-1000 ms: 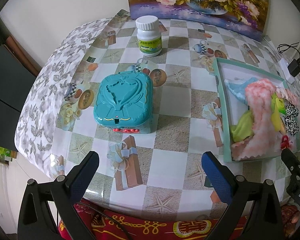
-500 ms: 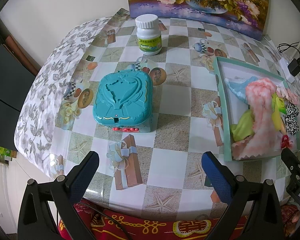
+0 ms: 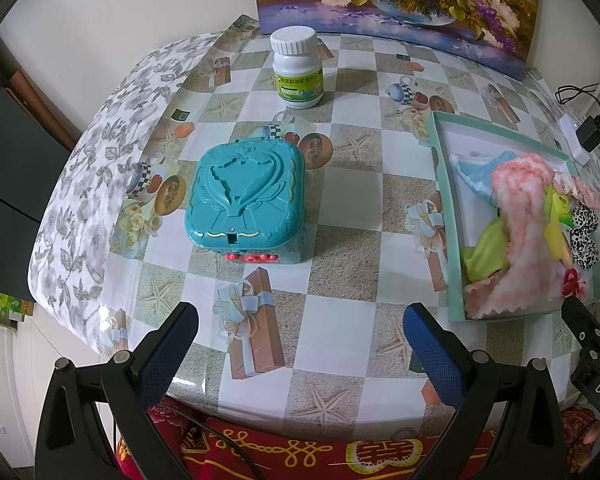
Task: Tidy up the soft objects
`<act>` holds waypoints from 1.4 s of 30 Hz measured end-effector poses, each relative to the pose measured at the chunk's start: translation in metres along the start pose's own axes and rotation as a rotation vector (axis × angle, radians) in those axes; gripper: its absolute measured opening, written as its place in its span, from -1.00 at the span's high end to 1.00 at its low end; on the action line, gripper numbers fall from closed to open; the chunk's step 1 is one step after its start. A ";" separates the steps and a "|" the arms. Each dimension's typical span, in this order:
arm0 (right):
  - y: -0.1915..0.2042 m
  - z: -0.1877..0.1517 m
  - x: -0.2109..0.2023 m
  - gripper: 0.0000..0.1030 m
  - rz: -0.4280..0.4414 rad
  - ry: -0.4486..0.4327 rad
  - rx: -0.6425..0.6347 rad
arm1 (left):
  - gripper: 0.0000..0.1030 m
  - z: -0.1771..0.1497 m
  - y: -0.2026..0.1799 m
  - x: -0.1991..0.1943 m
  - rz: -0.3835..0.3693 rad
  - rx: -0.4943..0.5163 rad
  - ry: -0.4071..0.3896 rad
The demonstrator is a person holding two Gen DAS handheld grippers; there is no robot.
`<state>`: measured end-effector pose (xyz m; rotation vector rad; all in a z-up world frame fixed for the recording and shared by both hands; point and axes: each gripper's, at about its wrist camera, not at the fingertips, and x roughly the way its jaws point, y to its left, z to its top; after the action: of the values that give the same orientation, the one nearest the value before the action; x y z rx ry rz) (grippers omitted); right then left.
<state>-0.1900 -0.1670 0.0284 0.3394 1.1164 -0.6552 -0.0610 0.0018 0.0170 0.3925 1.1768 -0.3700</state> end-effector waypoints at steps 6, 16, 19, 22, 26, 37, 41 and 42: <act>0.000 0.000 0.000 -1.00 -0.001 0.001 -0.001 | -0.98 0.000 0.000 0.001 0.000 0.000 0.001; -0.001 -0.001 0.002 -1.00 -0.005 0.008 -0.007 | -0.98 -0.001 0.000 0.002 -0.001 0.001 0.003; -0.001 -0.001 0.002 -1.00 -0.006 0.008 -0.006 | -0.98 -0.001 0.000 0.002 -0.001 0.001 0.004; -0.001 -0.001 0.002 -1.00 -0.009 0.012 -0.006 | -0.98 -0.001 0.001 0.003 -0.001 0.002 0.004; -0.002 0.000 0.003 -1.00 -0.011 0.016 -0.003 | -0.98 -0.002 0.000 0.003 -0.001 0.003 0.005; -0.002 -0.001 0.003 -1.00 -0.012 0.019 -0.003 | -0.98 -0.002 0.003 0.000 -0.003 -0.003 -0.010; -0.003 -0.001 0.004 -1.00 -0.012 0.019 -0.004 | -0.98 -0.001 0.003 -0.001 -0.005 0.000 -0.007; -0.002 -0.001 0.003 -1.00 -0.012 0.019 -0.003 | -0.98 0.000 0.003 0.000 -0.006 0.002 -0.003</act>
<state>-0.1911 -0.1696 0.0251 0.3365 1.1380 -0.6623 -0.0598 0.0041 0.0177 0.3902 1.1750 -0.3767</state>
